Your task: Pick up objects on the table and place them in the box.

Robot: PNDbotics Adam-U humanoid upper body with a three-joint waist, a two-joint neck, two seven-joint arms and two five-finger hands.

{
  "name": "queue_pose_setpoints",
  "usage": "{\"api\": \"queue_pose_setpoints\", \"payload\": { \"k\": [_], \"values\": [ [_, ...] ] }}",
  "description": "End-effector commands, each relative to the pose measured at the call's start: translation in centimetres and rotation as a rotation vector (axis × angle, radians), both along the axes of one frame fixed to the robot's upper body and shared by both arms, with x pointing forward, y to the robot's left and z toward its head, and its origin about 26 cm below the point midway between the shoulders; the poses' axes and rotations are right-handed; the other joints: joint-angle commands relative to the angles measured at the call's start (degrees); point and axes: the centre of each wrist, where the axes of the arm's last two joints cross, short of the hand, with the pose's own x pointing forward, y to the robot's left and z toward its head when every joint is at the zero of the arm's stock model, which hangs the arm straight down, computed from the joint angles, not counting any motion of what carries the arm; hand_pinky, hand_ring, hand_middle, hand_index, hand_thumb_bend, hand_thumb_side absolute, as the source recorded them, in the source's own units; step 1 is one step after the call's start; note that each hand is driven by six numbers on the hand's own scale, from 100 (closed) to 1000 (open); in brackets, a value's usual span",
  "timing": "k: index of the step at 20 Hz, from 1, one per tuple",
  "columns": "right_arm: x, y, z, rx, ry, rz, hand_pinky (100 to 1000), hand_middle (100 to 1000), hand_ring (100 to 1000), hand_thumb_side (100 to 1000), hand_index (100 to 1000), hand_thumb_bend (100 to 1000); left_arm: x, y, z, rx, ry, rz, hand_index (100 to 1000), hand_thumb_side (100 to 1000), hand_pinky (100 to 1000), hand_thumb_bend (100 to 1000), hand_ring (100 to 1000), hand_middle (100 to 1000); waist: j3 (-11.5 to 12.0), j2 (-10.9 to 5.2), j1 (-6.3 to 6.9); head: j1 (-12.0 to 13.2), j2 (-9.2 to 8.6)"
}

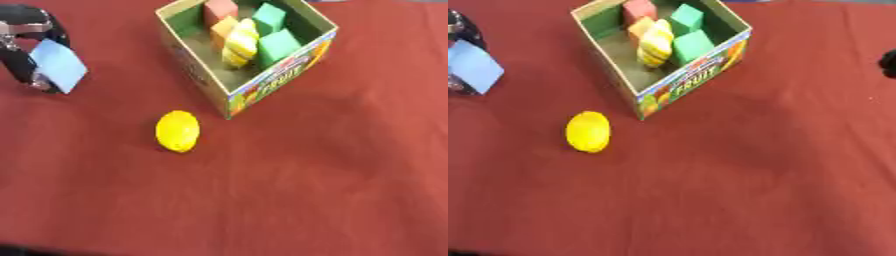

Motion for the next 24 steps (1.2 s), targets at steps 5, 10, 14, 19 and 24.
{"api": "queue_pose_setpoints", "payload": {
  "k": [5, 10, 14, 19, 24],
  "values": [
    [-0.2, -0.2, 1.1, -0.018, -0.025, 0.007, 793, 688, 757, 572, 783, 100, -0.7, -3.3, 4.5, -0.065, -0.044, -0.104, 689, 100, 756, 538, 667, 603, 0.1, -2.61, 0.97, -0.7, 0.11],
    [-0.1, -0.1, 1.4, -0.020, -0.026, 0.019, 793, 688, 756, 570, 782, 100, 0.3, -7.1, 5.1, -0.075, 0.005, -0.195, 706, 100, 763, 539, 668, 618, -0.4, -3.04, 1.55, -0.5, 0.18],
    [0.1, 0.1, 1.6, -0.019, -0.028, 0.035, 793, 688, 756, 570, 780, 100, 1.2, -10.3, 5.2, -0.101, 0.041, -0.274, 719, 100, 771, 528, 677, 627, -1.2, -3.10, 1.93, 0.0, 0.23],
    [0.3, 0.4, 2.0, -0.014, -0.034, 0.053, 793, 688, 756, 571, 780, 100, 1.8, -13.0, 5.0, -0.112, 0.057, -0.304, 729, 100, 767, 527, 687, 638, -2.6, -2.85, 2.50, 0.5, -0.02],
    [0.4, 0.6, 2.1, -0.008, -0.034, 0.066, 792, 687, 755, 573, 779, 100, 2.0, -14.7, 5.9, -0.117, 0.020, -0.311, 731, 100, 769, 538, 697, 644, -3.7, -2.70, 2.95, 1.0, -0.17]
  ]
}}
